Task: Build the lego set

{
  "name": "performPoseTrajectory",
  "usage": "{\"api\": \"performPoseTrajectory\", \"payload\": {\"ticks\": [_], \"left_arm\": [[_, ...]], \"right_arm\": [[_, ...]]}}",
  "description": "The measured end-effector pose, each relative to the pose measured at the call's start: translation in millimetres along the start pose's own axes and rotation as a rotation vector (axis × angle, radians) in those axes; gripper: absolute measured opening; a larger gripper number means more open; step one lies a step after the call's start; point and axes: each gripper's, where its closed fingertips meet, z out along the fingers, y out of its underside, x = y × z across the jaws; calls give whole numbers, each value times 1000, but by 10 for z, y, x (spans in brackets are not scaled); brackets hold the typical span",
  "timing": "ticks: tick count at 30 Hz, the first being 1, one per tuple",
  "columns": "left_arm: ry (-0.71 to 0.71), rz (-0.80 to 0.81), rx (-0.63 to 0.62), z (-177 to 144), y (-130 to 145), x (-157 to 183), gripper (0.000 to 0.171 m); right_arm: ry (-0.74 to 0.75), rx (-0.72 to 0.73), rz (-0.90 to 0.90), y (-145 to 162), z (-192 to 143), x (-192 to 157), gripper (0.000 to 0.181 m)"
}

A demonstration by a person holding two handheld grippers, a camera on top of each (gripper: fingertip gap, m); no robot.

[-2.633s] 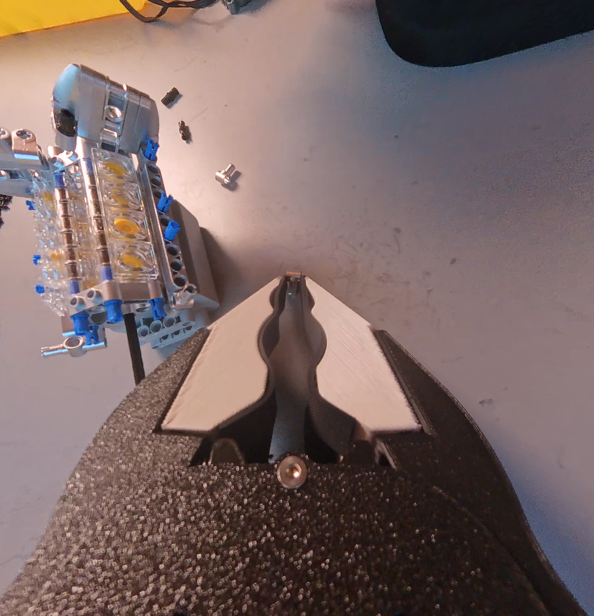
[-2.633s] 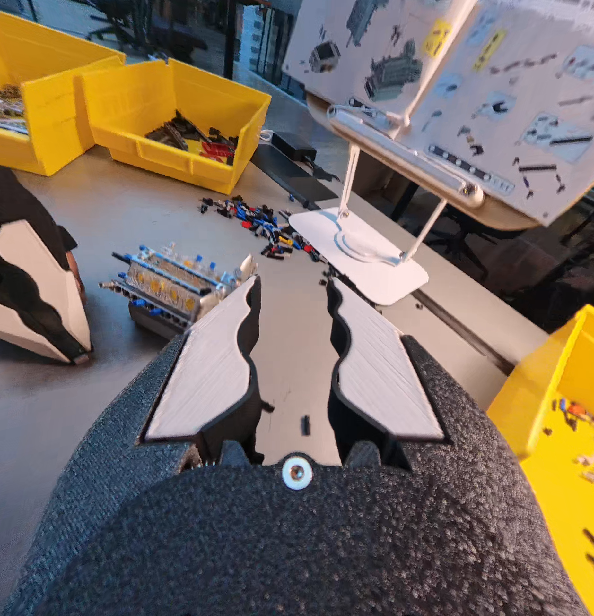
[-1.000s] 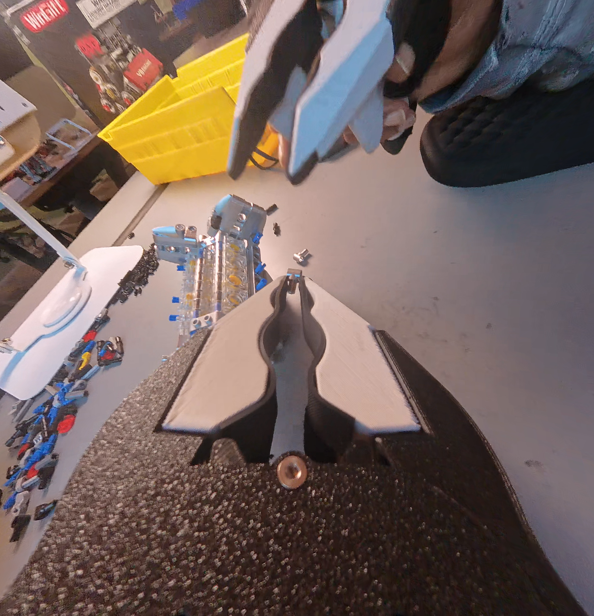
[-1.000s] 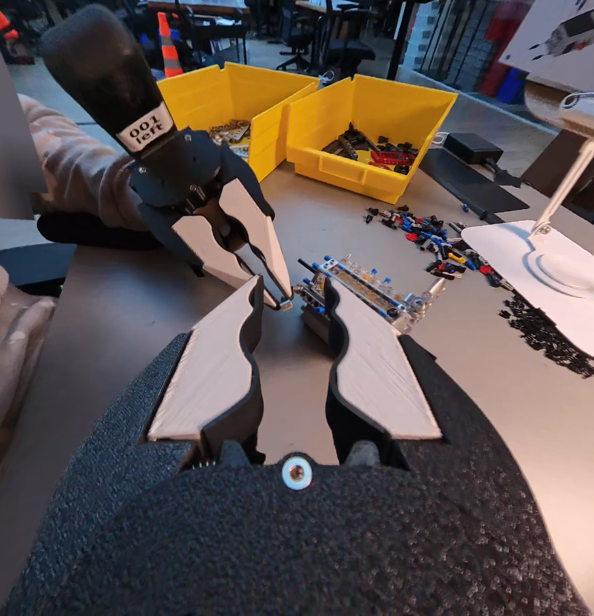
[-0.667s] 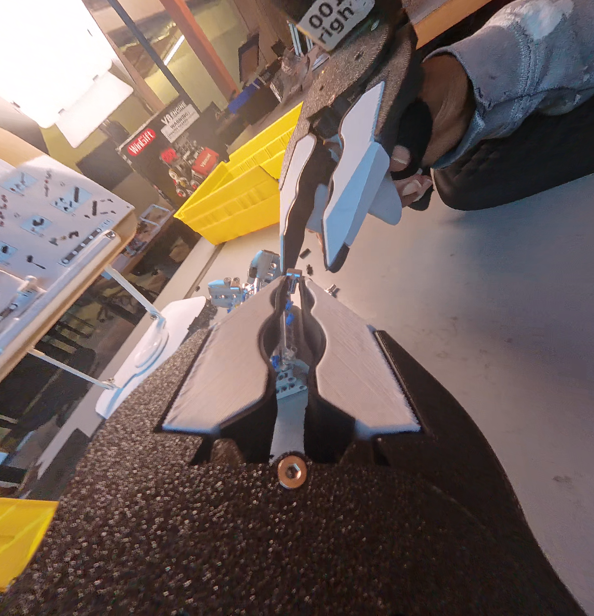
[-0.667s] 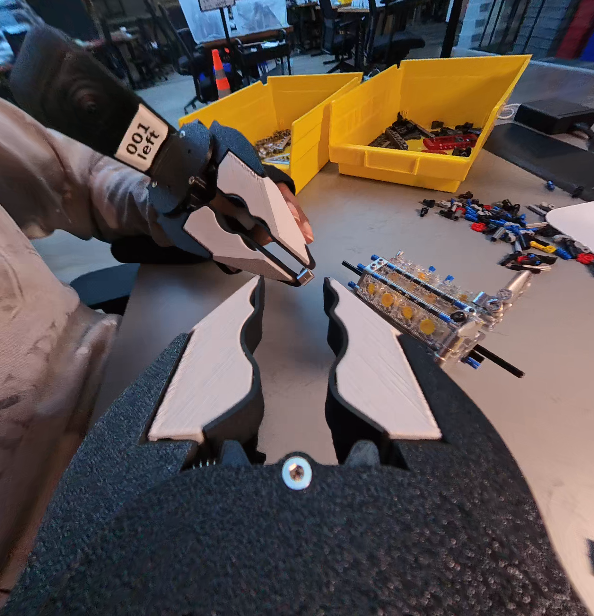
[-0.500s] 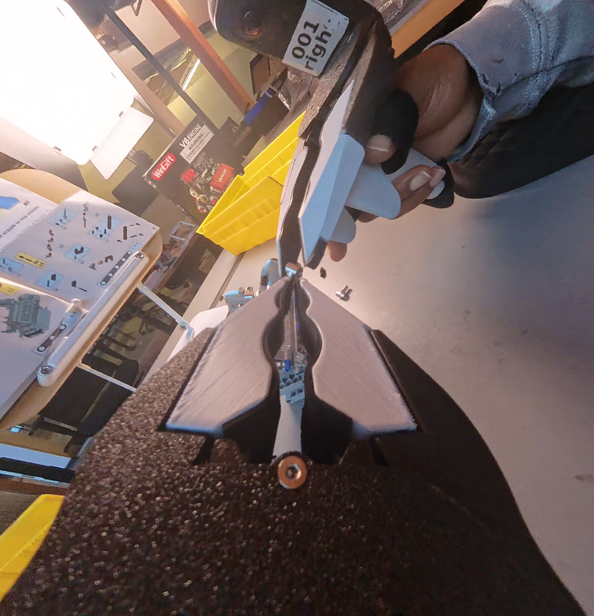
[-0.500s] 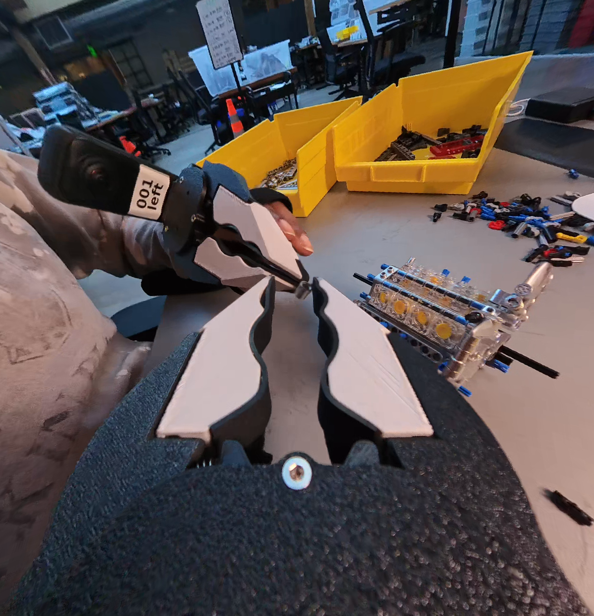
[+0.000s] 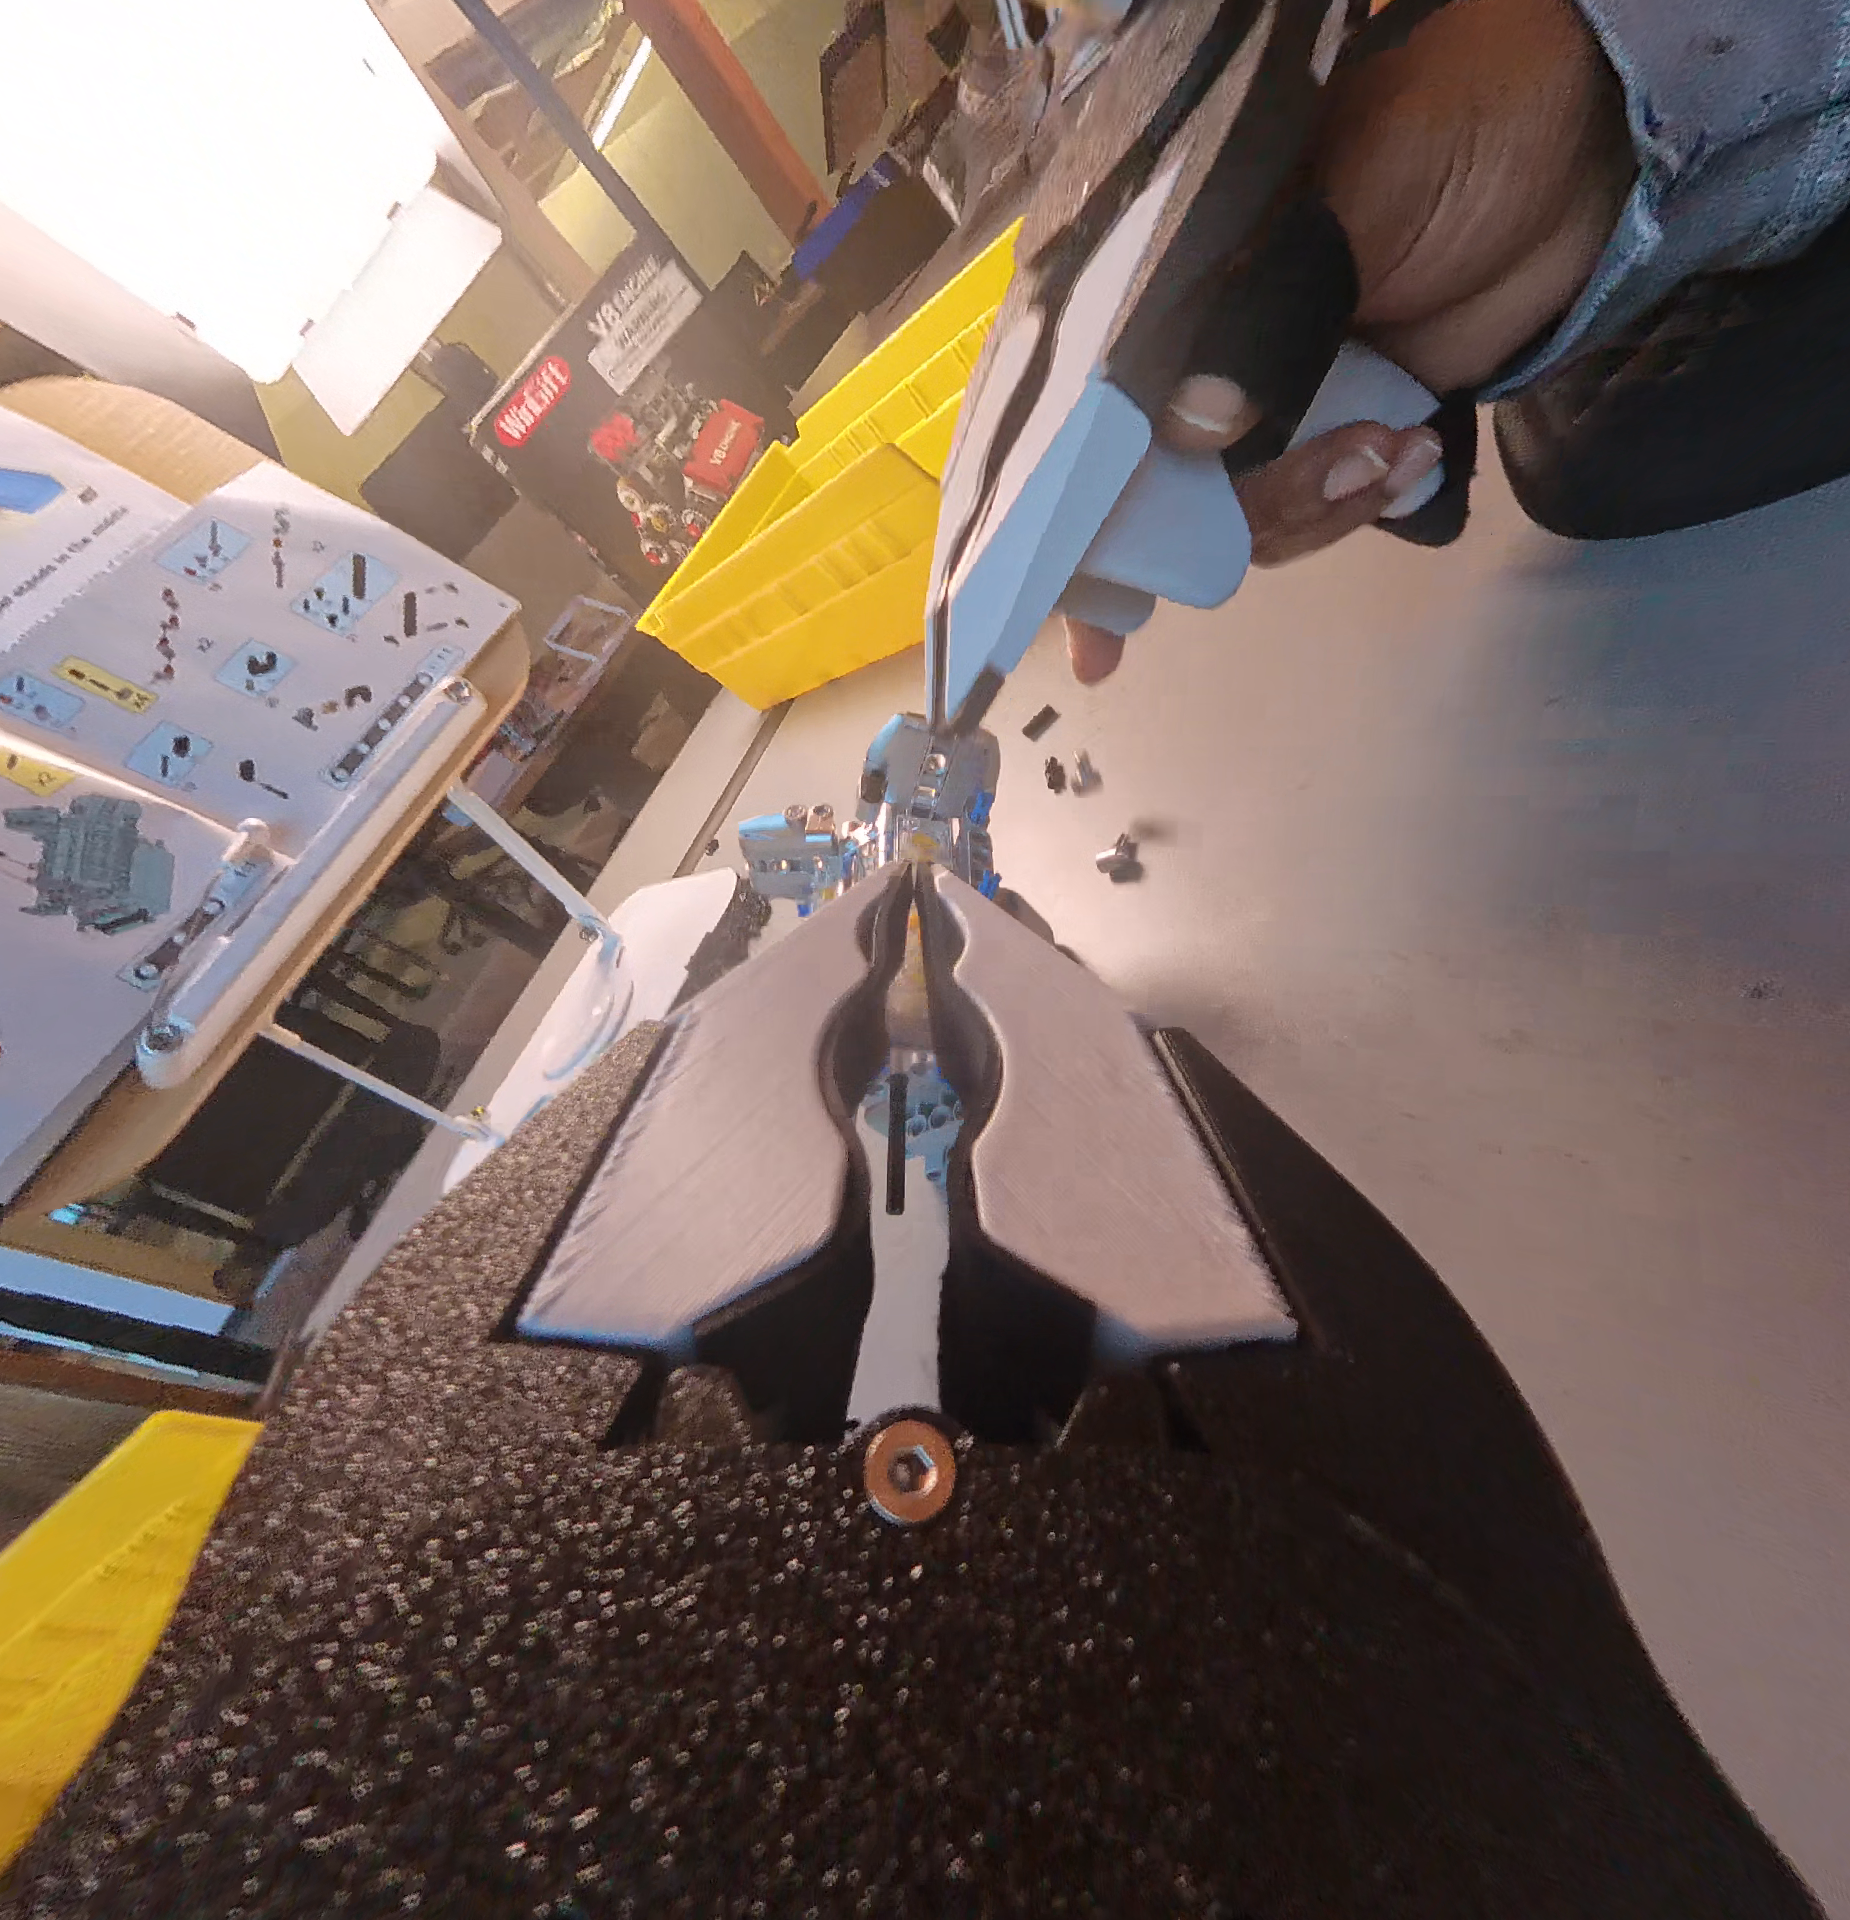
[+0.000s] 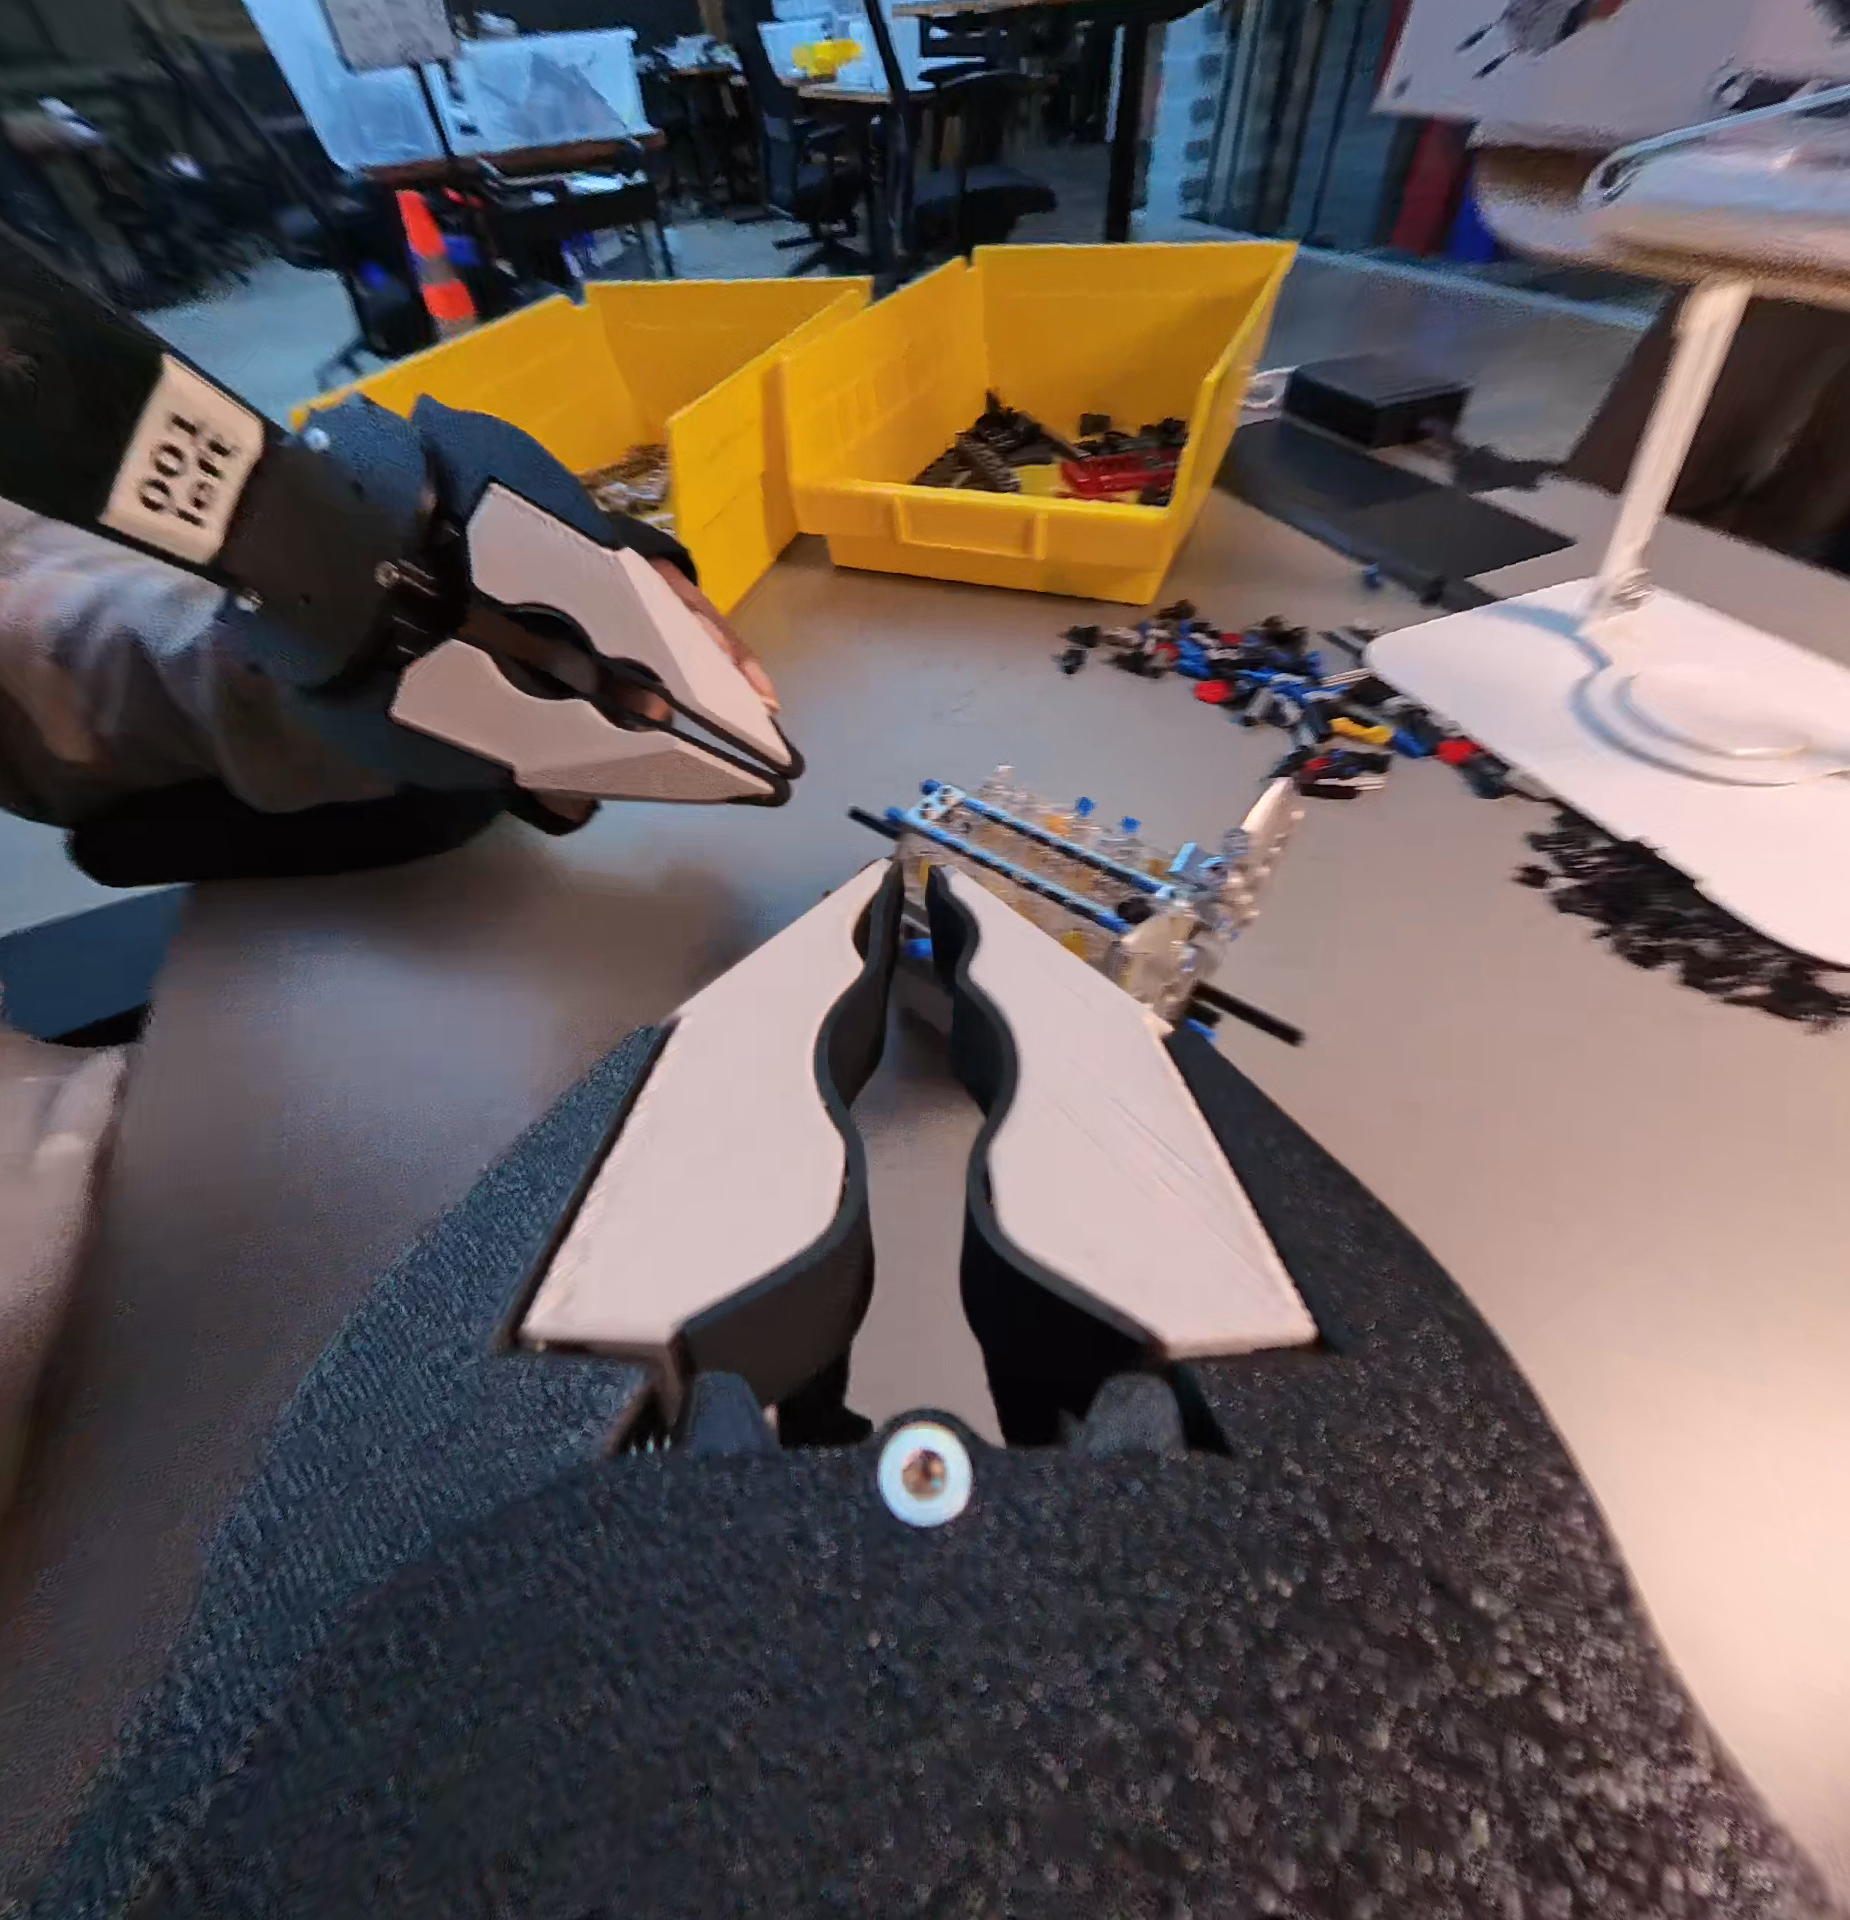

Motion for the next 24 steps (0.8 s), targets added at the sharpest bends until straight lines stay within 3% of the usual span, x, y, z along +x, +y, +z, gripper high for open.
{"api": "performPoseTrajectory", "payload": {"ticks": [3, 7, 9, 12, 15, 20, 24], "left_arm": [[-7, -60, -37, -14, 96, -117, 3], [18, -212, -87, -75, 256, -315, 24], [81, -336, -120, -107, 382, -334, 35], [238, -466, -172, -150, 542, -164, 37], [296, -450, -249, -119, 693, 11, 36], [229, -350, -300, -62, 799, 17, 4], [215, -389, -299, -68, 802, -49, 2]], "right_arm": [[168, 7, -132, -76, -217, 287, 10], [271, -24, -153, -1, -362, 518, 22], [318, -47, -162, 34, -408, 630, 26], [390, -58, -147, 55, -501, 801, 31], [436, -42, -83, 81, -589, 947, 33], [457, -25, 1, 144, -612, 1055, 33], [502, 6, 26, 135, -680, 1156, 33]]}}
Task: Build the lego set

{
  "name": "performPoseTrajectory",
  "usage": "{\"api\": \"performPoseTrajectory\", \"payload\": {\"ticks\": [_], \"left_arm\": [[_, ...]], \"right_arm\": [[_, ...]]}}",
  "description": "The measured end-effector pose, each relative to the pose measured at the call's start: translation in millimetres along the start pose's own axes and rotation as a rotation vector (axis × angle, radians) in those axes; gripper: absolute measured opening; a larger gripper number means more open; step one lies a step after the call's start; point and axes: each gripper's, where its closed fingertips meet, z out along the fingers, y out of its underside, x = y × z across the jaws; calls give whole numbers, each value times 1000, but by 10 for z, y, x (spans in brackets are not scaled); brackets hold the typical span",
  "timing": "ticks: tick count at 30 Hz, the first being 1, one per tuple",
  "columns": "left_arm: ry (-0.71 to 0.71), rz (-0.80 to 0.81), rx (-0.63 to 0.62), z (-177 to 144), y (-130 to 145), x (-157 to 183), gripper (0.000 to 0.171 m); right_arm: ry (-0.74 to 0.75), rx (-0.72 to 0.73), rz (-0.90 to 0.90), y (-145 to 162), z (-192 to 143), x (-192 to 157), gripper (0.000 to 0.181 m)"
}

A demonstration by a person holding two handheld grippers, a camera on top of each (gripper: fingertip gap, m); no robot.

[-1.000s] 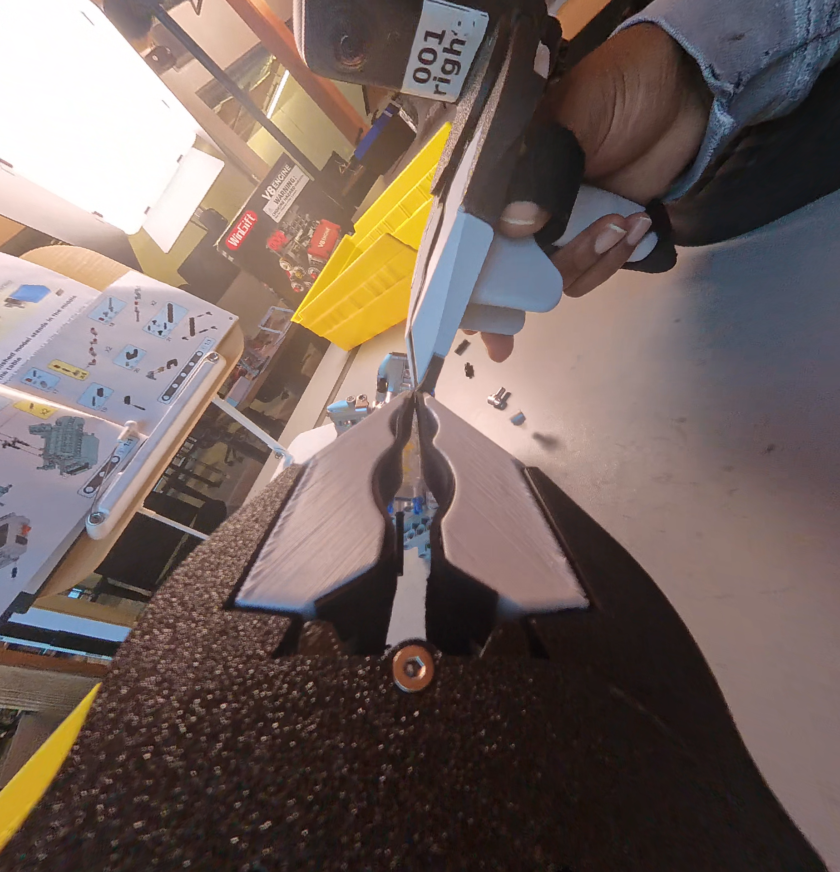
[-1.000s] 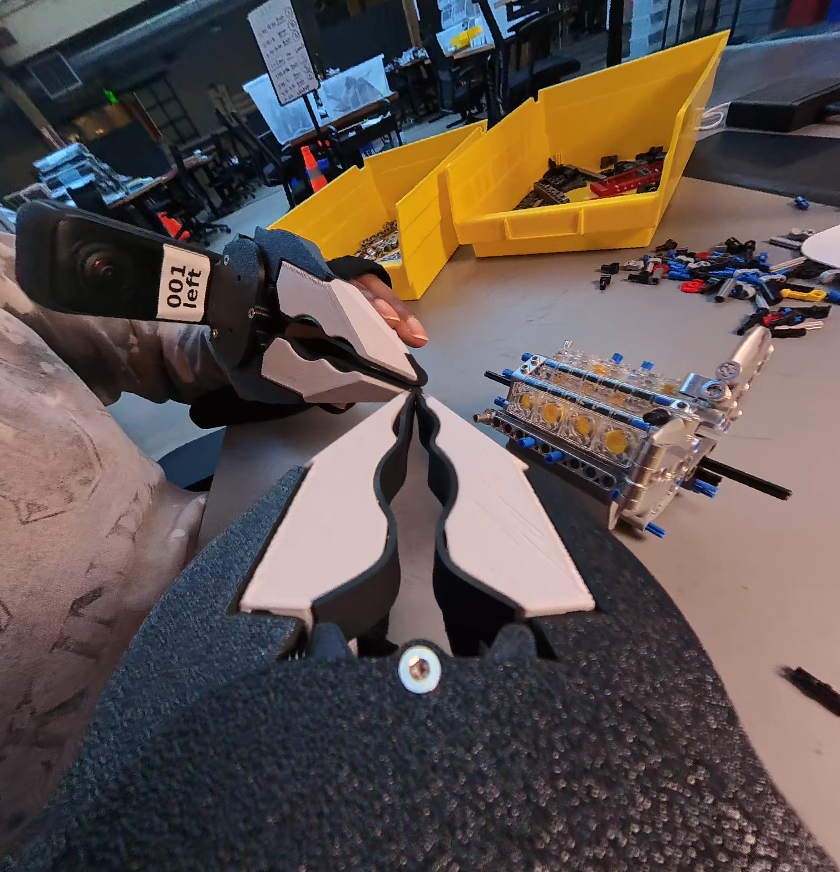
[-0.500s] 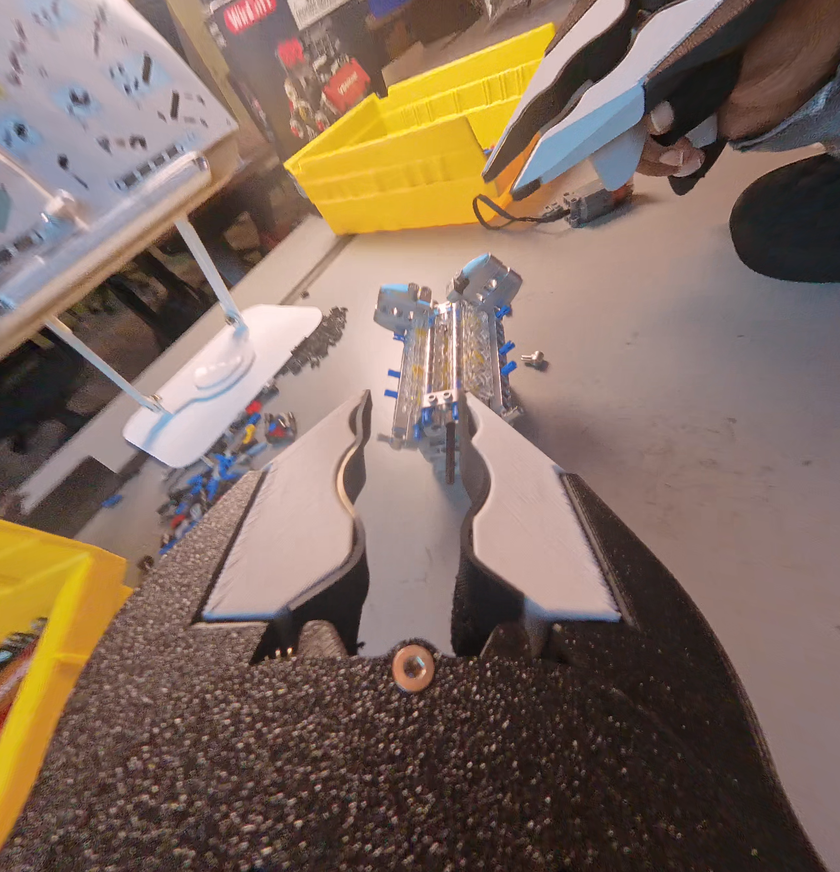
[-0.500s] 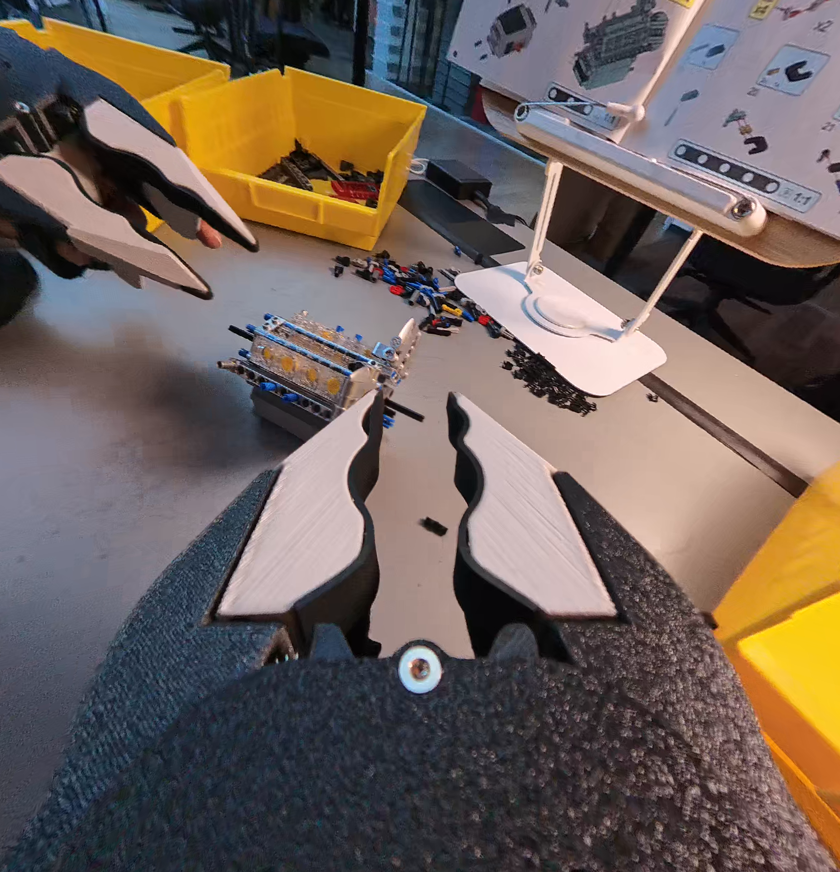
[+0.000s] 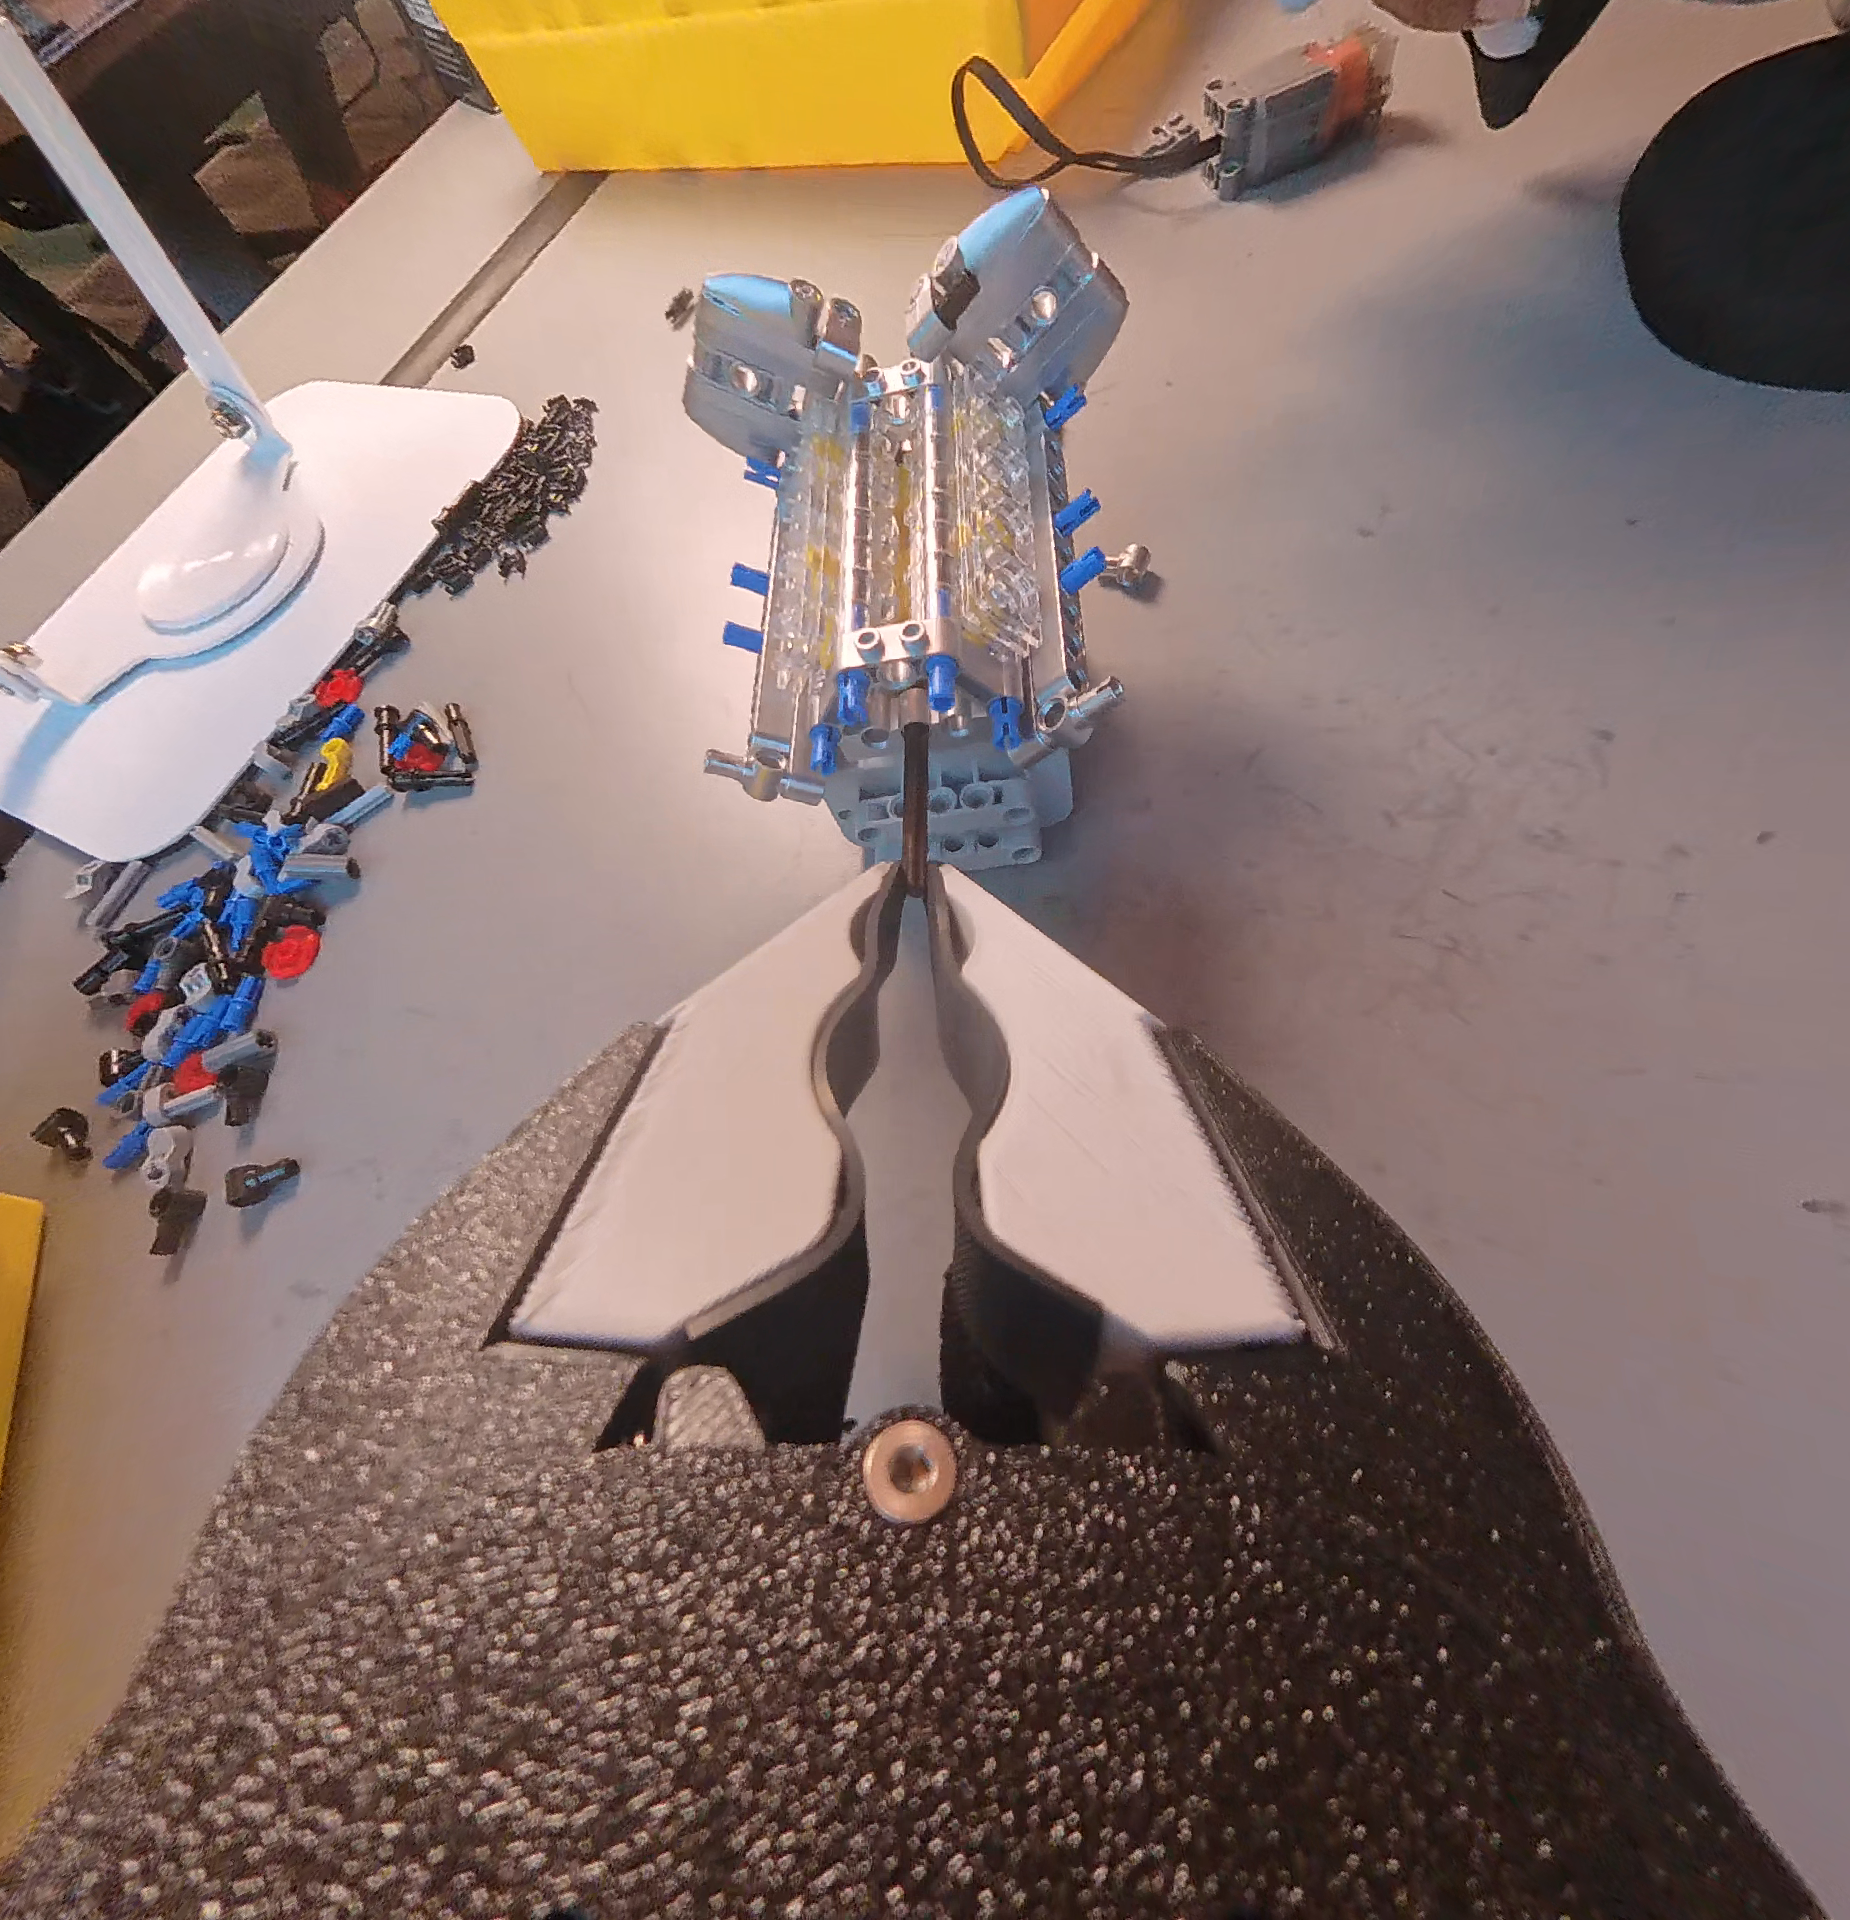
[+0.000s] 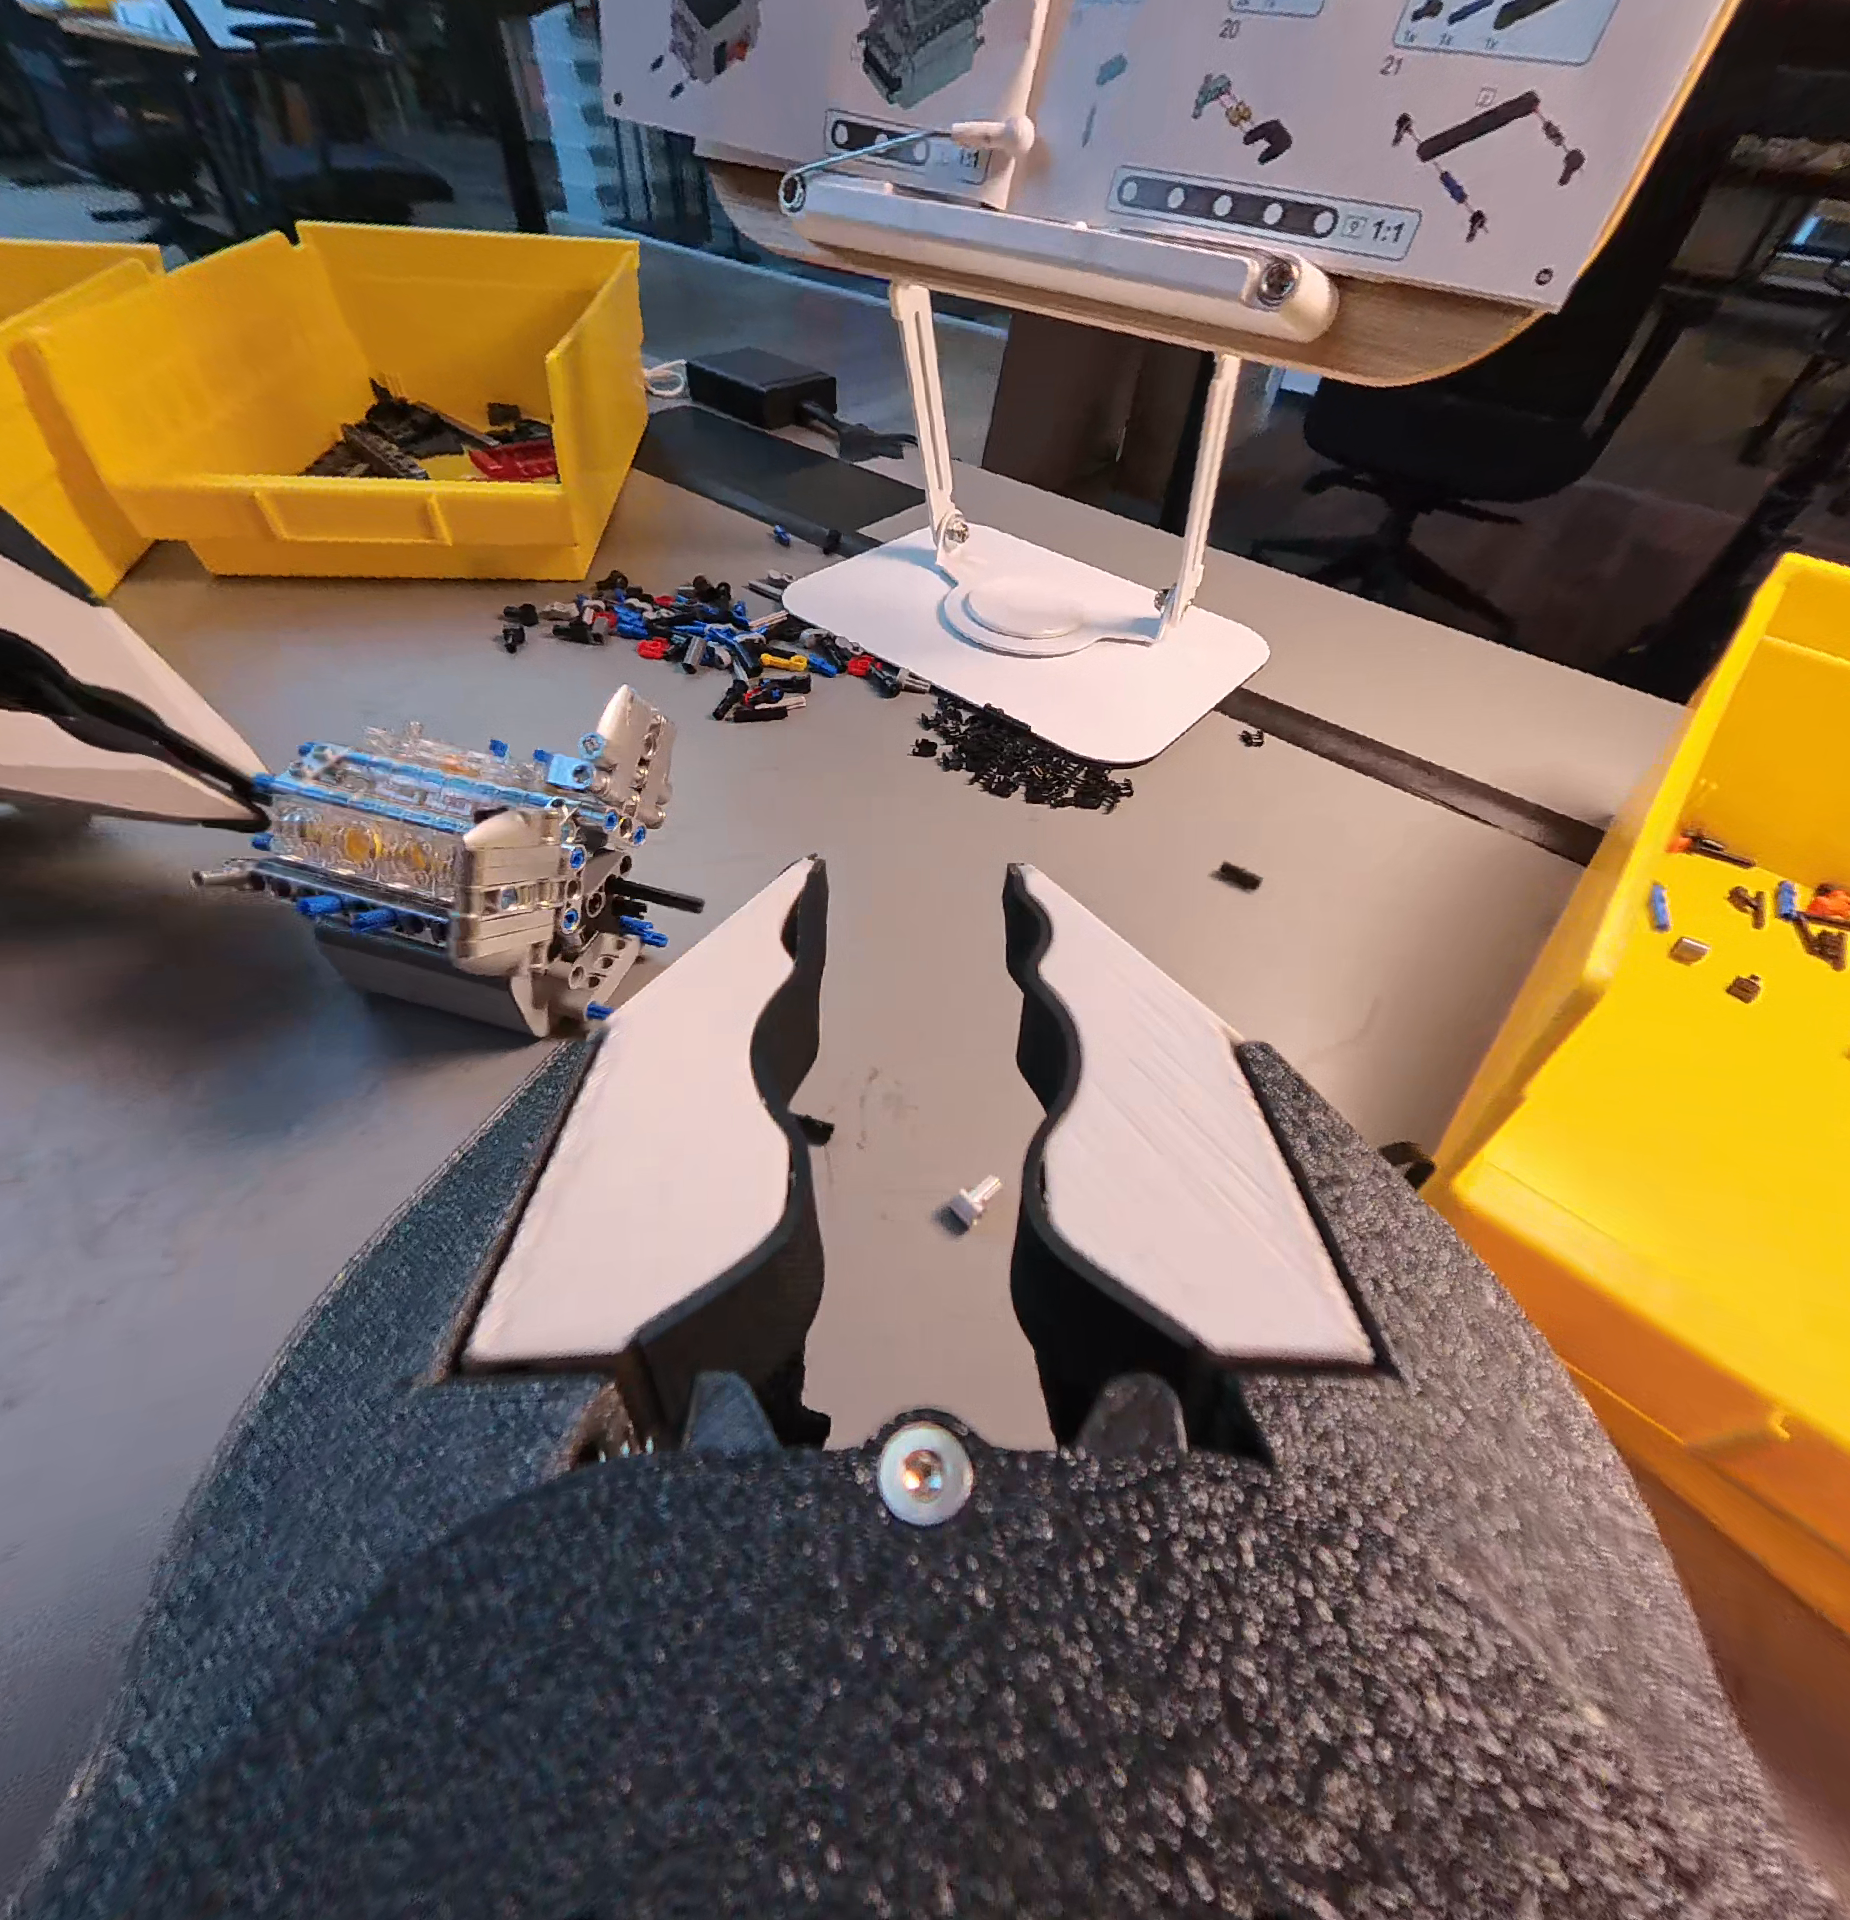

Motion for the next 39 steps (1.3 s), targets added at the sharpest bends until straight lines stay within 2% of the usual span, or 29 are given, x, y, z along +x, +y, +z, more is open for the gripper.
{"api": "performPoseTrajectory", "payload": {"ticks": [6, 13, 15, 17, 19, 21, 24, 27, 31, 34, 39], "left_arm": [[-46, -9, -15, -23, 40, -124, 3], [-122, -16, -29, -52, 76, -279, 3], [-155, -25, -35, -71, 94, -353, 3], [-183, -38, -39, -90, 116, -420, 0], [-211, -47, -37, -120, 118, -483, 0], [-223, -53, -22, -155, 89, -510, 0], [-245, -31, -8, -200, 45, -523, 0], [-250, -1, 11, -223, -6, -514, 0], [-219, -17, 48, -215, -61, -473, 12], [-225, -8, 49, -214, -61, -478, 17], [-225, 4, 41, -192, -44, -465, 21]], "right_arm": [[33, -35, 61, 119, 86, 173, 33], [63, -169, -17, 202, 505, 228, 33], [106, -223, -30, 204, 709, 355, 33], [187, -305, -46, 259, 936, 600, 43], [240, -400, 0, 391, 1145, 833, 52], [277, -482, 41, 551, 1282, 1029, 52], [309, -521, 99, 681, 1357, 1223, 47], [311, -517, 101, 661, 1377, 1287, 39], [302, -531, 101, 680, 1430, 1327, 29], [260, -538, 117, 710, 1482, 1272, 15], [247, -533, 134, 717, 1436, 1236, 15]]}}
